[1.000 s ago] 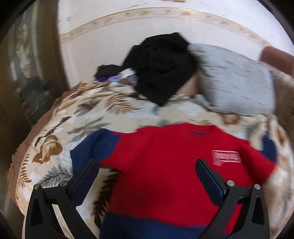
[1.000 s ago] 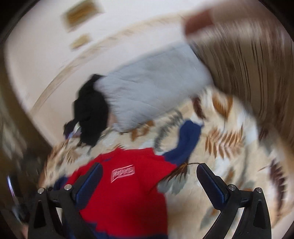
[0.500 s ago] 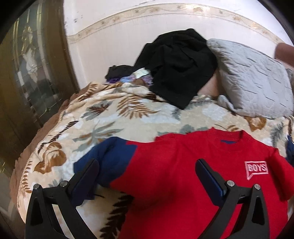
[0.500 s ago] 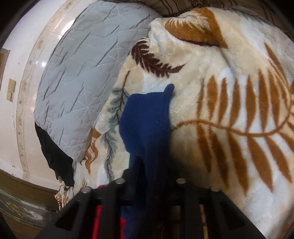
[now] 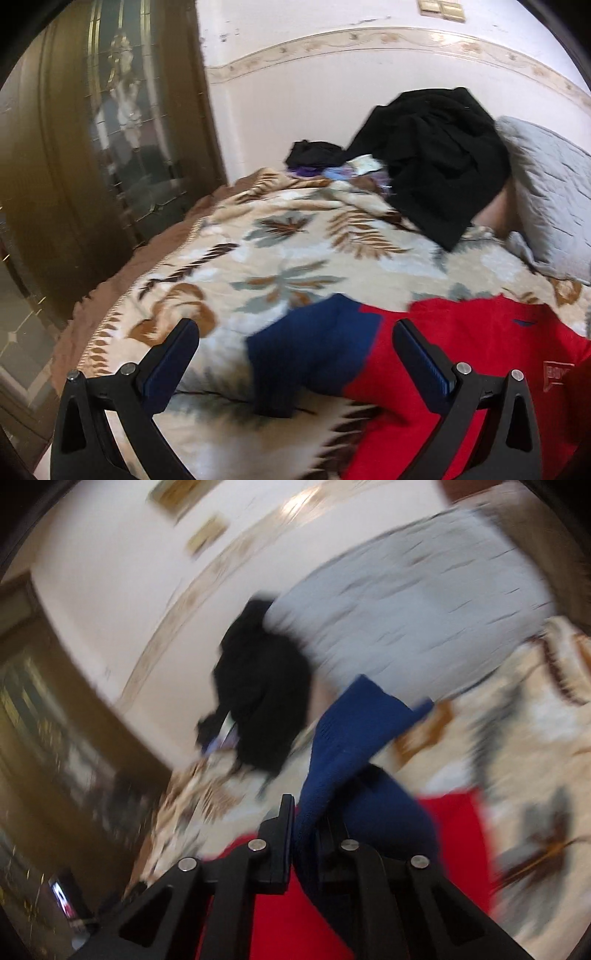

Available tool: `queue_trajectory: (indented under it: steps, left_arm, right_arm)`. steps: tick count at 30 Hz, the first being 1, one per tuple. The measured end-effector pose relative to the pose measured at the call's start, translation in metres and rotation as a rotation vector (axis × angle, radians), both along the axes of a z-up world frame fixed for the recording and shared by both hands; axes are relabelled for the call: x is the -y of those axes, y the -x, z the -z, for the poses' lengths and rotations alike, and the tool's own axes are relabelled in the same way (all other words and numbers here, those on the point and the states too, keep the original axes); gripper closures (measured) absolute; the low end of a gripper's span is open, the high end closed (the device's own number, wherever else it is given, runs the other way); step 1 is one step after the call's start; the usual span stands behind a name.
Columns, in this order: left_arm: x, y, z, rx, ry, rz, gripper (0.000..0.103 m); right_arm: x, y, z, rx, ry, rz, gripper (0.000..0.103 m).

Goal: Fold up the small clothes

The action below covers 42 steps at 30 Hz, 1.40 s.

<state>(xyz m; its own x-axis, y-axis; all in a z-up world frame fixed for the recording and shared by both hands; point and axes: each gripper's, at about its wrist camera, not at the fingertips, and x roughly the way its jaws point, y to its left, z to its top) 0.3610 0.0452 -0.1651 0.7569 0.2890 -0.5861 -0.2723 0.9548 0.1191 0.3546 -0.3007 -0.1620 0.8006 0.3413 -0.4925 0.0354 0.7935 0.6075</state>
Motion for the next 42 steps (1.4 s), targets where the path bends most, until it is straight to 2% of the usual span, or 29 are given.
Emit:
queue_trajectory:
  steps: [2, 4, 5, 7, 9, 11, 14, 21, 25, 27, 29, 32, 34, 38, 42]
  left_arm:
    - [-0.02, -0.001, 0.002, -0.026, 0.011, -0.039, 0.0]
    - [-0.052, -0.002, 0.003, -0.046, 0.068, -0.101, 0.0]
    - [-0.064, -0.001, 0.004, -0.054, 0.088, -0.126, 0.0]
    - [-0.098, 0.001, 0.005, -0.065, 0.123, -0.197, 0.0]
    - [-0.122, 0.005, 0.006, -0.071, 0.151, -0.252, 0.0]
    - [-0.14, 0.009, 0.009, -0.075, 0.188, -0.284, 0.0]
    - [-0.163, 0.013, 0.015, -0.093, 0.24, -0.329, 0.0]
    - [-0.219, 0.02, 0.031, -0.113, 0.357, -0.425, 0.0]
    - [-0.233, 0.017, 0.042, -0.14, 0.452, -0.396, 0.0]
    - [-0.238, 0.016, 0.049, -0.154, 0.502, -0.381, 0.0]
    - [-0.237, 0.017, 0.051, -0.154, 0.519, -0.377, 0.0]
    - [-0.23, 0.016, 0.05, -0.153, 0.532, -0.332, 0.01]
    - [-0.214, 0.012, 0.047, -0.161, 0.526, -0.258, 0.012]
    - [-0.171, 0.003, 0.04, -0.177, 0.465, -0.085, 0.012]
    - [-0.116, -0.002, 0.036, -0.209, 0.472, 0.147, 0.012]
  right_arm:
    - [-0.042, -0.014, 0.016, -0.082, 0.006, -0.071, 0.085]
    - [-0.083, -0.022, 0.036, -0.172, 0.017, -0.157, 0.076]
    - [-0.107, -0.025, 0.045, -0.212, 0.009, -0.224, 0.076]
    - [-0.133, -0.015, 0.055, -0.237, -0.018, -0.316, 0.076]
    - [-0.149, -0.005, 0.055, -0.239, -0.003, -0.368, 0.076]
    - [-0.153, 0.008, 0.05, -0.235, 0.038, -0.405, 0.076]
    - [-0.139, 0.024, 0.049, -0.238, 0.074, -0.385, 0.076]
    - [-0.075, 0.048, 0.065, -0.283, 0.111, -0.212, 0.076]
    - [-0.035, 0.044, 0.081, -0.339, 0.046, -0.069, 0.076]
    - [-0.026, 0.035, 0.094, -0.398, 0.052, -0.049, 0.076]
    - [-0.029, 0.024, 0.109, -0.472, 0.054, -0.068, 0.076]
    - [-0.031, 0.022, 0.103, -0.449, 0.06, -0.085, 0.075]
    - [-0.029, 0.026, 0.093, -0.405, 0.036, -0.108, 0.075]
    - [-0.035, 0.035, 0.075, -0.302, -0.026, -0.156, 0.075]
    - [-0.045, 0.044, 0.061, -0.243, 0.036, -0.172, 0.075]
